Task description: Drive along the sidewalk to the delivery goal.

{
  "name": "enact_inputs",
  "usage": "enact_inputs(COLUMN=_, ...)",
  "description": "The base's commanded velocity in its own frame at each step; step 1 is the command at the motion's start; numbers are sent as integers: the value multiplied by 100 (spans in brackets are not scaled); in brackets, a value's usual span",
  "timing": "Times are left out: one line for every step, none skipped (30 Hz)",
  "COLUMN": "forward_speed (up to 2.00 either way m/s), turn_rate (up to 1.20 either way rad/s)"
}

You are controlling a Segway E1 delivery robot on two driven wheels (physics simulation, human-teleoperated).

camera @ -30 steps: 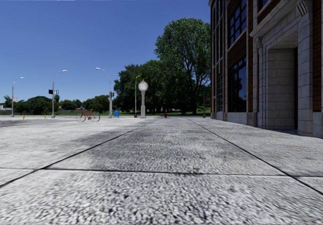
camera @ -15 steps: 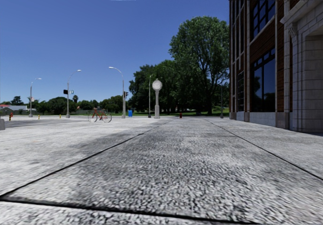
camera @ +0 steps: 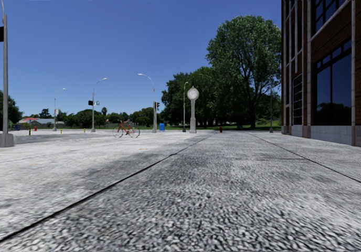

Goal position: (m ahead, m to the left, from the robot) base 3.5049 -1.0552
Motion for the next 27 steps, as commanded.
enact_inputs(forward_speed=200, turn_rate=0)
enact_inputs(forward_speed=200, turn_rate=0)
enact_inputs(forward_speed=200, turn_rate=0)
enact_inputs(forward_speed=200, turn_rate=0)
enact_inputs(forward_speed=200, turn_rate=0)
enact_inputs(forward_speed=200, turn_rate=0)
enact_inputs(forward_speed=199, turn_rate=0)
enact_inputs(forward_speed=199, turn_rate=-19)
enact_inputs(forward_speed=199, turn_rate=-65)
enact_inputs(forward_speed=199, turn_rate=-120)
enact_inputs(forward_speed=199, turn_rate=-120)
enact_inputs(forward_speed=199, turn_rate=-120)
enact_inputs(forward_speed=199, turn_rate=-120)
enact_inputs(forward_speed=199, turn_rate=-120)
enact_inputs(forward_speed=199, turn_rate=-120)
enact_inputs(forward_speed=199, turn_rate=-120)
enact_inputs(forward_speed=199, turn_rate=-120)
enact_inputs(forward_speed=199, turn_rate=-120)
enact_inputs(forward_speed=199, turn_rate=-79)
enact_inputs(forward_speed=199, turn_rate=-35)
enact_inputs(forward_speed=199, turn_rate=-20)
enact_inputs(forward_speed=199, turn_rate=-20)
enact_inputs(forward_speed=199, turn_rate=-2)
enact_inputs(forward_speed=199, turn_rate=0)
enact_inputs(forward_speed=199, turn_rate=0)
enact_inputs(forward_speed=199, turn_rate=0)
enact_inputs(forward_speed=199, turn_rate=0)
